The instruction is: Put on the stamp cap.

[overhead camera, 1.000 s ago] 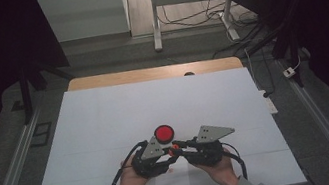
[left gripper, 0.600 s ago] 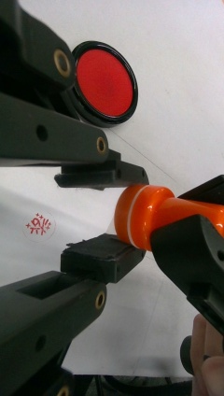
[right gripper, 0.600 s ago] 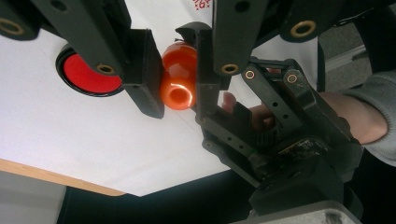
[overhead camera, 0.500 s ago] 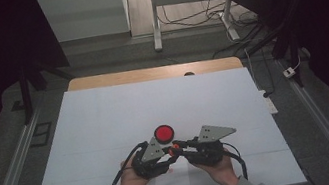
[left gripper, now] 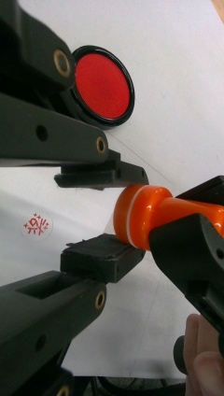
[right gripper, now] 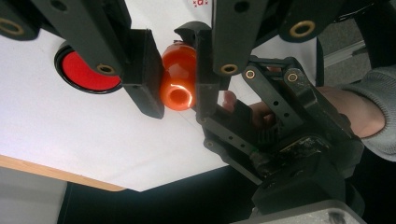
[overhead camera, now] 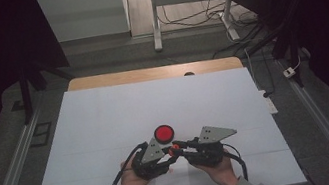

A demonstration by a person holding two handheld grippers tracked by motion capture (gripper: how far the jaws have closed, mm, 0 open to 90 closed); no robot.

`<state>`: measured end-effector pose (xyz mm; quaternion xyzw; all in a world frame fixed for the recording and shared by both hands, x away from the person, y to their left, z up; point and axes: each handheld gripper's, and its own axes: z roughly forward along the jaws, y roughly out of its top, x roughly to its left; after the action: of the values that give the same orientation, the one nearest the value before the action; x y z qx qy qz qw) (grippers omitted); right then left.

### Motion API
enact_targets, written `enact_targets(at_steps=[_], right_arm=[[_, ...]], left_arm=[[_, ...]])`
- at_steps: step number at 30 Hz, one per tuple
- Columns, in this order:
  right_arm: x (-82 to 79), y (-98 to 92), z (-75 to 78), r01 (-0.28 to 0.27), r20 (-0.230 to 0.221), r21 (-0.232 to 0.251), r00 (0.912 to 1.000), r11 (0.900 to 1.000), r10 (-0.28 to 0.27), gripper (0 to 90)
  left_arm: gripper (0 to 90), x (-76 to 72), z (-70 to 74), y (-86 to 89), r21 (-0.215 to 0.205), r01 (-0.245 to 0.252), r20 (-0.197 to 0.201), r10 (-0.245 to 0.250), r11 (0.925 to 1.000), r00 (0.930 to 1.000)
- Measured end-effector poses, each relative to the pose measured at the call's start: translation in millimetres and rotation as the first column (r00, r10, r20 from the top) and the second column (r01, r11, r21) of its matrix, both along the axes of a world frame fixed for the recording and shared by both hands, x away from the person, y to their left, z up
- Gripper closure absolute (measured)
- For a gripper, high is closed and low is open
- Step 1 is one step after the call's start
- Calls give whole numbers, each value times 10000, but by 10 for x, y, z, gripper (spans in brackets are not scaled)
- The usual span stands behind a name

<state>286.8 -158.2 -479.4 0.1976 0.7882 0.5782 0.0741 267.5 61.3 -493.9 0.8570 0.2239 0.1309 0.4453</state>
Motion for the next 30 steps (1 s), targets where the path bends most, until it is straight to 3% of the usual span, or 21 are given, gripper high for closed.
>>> enact_targets(at_steps=[14,17,30], right_arm=[[-49,23,-96,299,133,105,9995,9995,-301,730],[-42,22,-112,303,47,164,9995,9994,-303,730],[-37,10,-111,233,74,217,9997,9995,-234,730]], left_arm=[[658,5,-40,-14,328,-37,-208,44,9995,9998],[658,4,-37,-8,146,-77,-256,81,9999,9996],[657,2,-44,-8,63,-82,-300,84,9999,9995]])
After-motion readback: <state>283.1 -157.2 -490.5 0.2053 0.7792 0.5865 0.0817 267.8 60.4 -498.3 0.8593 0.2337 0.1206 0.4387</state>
